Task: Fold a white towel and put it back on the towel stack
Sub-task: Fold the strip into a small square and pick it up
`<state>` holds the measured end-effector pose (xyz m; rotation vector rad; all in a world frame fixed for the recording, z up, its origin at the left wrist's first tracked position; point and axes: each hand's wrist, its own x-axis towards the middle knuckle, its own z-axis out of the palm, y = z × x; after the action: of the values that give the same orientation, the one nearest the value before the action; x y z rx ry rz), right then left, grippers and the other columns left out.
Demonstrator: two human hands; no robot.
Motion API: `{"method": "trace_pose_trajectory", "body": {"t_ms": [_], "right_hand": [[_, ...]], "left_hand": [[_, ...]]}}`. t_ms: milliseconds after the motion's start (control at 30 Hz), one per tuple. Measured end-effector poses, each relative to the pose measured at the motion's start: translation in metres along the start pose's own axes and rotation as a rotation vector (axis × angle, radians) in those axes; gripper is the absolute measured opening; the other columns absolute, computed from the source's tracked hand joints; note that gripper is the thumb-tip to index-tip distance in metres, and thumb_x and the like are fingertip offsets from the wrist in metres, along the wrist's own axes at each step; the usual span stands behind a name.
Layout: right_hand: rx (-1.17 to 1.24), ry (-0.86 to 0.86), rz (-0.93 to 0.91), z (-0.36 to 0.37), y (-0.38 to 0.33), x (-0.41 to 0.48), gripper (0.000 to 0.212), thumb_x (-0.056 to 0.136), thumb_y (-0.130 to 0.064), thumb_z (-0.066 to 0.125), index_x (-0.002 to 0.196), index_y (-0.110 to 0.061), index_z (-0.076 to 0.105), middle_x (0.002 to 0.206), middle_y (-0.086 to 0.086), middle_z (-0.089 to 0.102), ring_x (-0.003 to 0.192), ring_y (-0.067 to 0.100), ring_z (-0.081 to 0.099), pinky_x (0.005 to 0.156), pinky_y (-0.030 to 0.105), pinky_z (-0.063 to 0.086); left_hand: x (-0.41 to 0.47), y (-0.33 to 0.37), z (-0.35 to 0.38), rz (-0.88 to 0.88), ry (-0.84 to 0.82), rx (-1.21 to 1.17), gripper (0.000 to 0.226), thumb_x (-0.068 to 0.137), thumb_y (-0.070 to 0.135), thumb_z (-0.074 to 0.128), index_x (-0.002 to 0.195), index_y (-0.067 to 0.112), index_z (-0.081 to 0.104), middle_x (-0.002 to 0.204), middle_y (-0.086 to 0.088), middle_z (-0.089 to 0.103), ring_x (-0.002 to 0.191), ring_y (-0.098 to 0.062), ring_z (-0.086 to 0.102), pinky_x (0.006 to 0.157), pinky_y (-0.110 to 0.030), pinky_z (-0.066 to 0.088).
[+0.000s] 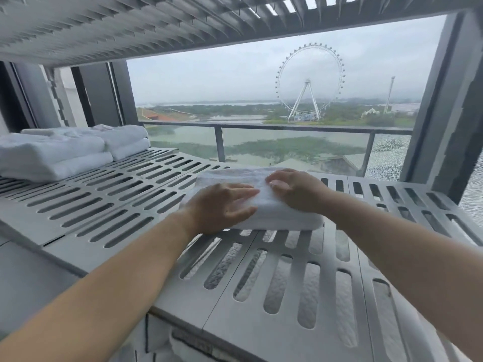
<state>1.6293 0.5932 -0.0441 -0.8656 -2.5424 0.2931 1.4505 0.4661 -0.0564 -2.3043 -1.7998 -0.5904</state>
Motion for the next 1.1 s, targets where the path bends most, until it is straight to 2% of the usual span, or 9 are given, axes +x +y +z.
{"method": "trace_pose_trajectory", "body": {"t_ms": [133,233,367,467,600,700,833,967,1100], "right_hand": [[0.024,-0.197,-0.006,0.002,0.008,-0.025,0.076,0.074,-0.078,0.034,0.141,-0.044,0.023,0.156,-0.01,0.009,0.142,0.01,-0.001,0.112,0.035,0.0],[0.024,-0.093,-0.066,0.004,0.009,-0.036,0.093,0.058,-0.086,0.046,0.139,-0.043,0.029,0.153,-0.011,0.019,0.141,0.011,0.007,0.111,0.031,0.006],[-0.152,0.249,-0.269,0.015,0.005,-0.047,0.062,0.076,-0.056,0.062,0.125,-0.02,0.054,0.131,0.003,0.055,0.121,0.024,0.048,0.1,0.039,0.04],[-0.226,0.339,-0.382,0.016,-0.001,-0.049,0.047,0.079,-0.042,0.067,0.114,-0.012,0.062,0.115,0.009,0.065,0.102,0.03,0.062,0.08,0.046,0.052],[-0.258,0.317,-0.387,0.015,-0.001,-0.048,0.041,0.087,-0.037,0.057,0.118,-0.009,0.059,0.118,0.011,0.064,0.104,0.032,0.061,0.082,0.047,0.051],[-0.249,0.317,-0.284,0.017,-0.006,-0.046,0.035,0.094,-0.031,0.048,0.117,-0.006,0.056,0.114,0.013,0.064,0.102,0.034,0.06,0.081,0.041,0.047],[-0.238,0.278,-0.229,0.013,-0.011,-0.048,0.037,0.094,-0.037,0.04,0.117,-0.01,0.053,0.112,0.011,0.064,0.101,0.032,0.059,0.079,0.039,0.047],[0.004,0.18,-0.118,-0.005,-0.01,-0.043,0.057,0.089,-0.056,0.026,0.11,-0.017,0.062,0.114,0.003,0.066,0.102,0.023,0.059,0.082,0.038,0.048],[0.137,0.146,0.06,-0.022,0.0,-0.006,0.037,0.098,-0.029,0.032,0.109,-0.011,0.062,0.117,0.011,0.064,0.107,0.028,0.057,0.09,0.04,0.046]], "left_hand": [[0.002,-0.002,0.004,-0.021,-0.064,0.139,0.07,0.081,0.059,0.054,0.142,0.031,0.032,0.147,0.009,0.037,0.131,-0.015,0.04,0.105,-0.037,0.037],[0.003,-0.004,0.005,-0.008,-0.016,0.108,0.065,0.082,0.057,0.054,0.14,0.031,0.037,0.144,0.008,0.043,0.128,-0.015,0.044,0.102,-0.037,0.04],[0.0,-0.005,0.004,0.034,0.05,0.138,0.06,0.081,0.046,0.062,0.135,0.029,0.045,0.137,0.003,0.051,0.119,-0.018,0.053,0.097,-0.033,0.045],[0.001,-0.003,0.003,0.037,0.059,0.151,0.061,0.077,0.026,0.059,0.135,0.03,0.044,0.136,0.003,0.051,0.115,-0.022,0.056,0.091,-0.037,0.049],[0.001,0.001,0.006,-0.019,0.127,0.242,0.065,0.072,0.013,0.052,0.132,0.037,0.045,0.134,0.009,0.053,0.108,-0.023,0.059,0.08,-0.038,0.049],[0.003,-0.002,0.007,-0.178,0.254,0.335,0.057,0.072,0.009,0.051,0.123,0.034,0.054,0.117,0.003,0.065,0.097,-0.028,0.064,0.076,-0.039,0.051],[0.003,-0.004,0.006,-0.247,0.125,0.276,0.062,0.074,0.006,0.048,0.13,0.033,0.049,0.119,-0.001,0.065,0.103,-0.028,0.061,0.083,-0.038,0.05],[0.0,0.004,-0.007,-0.2,0.015,0.24,0.053,0.071,0.03,0.041,0.122,0.038,0.054,0.119,0.004,0.062,0.105,-0.024,0.059,0.083,-0.036,0.048],[0.046,0.006,-0.034,-0.329,-0.051,0.11,0.057,0.079,0.046,0.02,0.1,0.018,0.065,0.105,-0.006,0.067,0.094,-0.026,0.06,0.081,-0.039,0.049]]}}
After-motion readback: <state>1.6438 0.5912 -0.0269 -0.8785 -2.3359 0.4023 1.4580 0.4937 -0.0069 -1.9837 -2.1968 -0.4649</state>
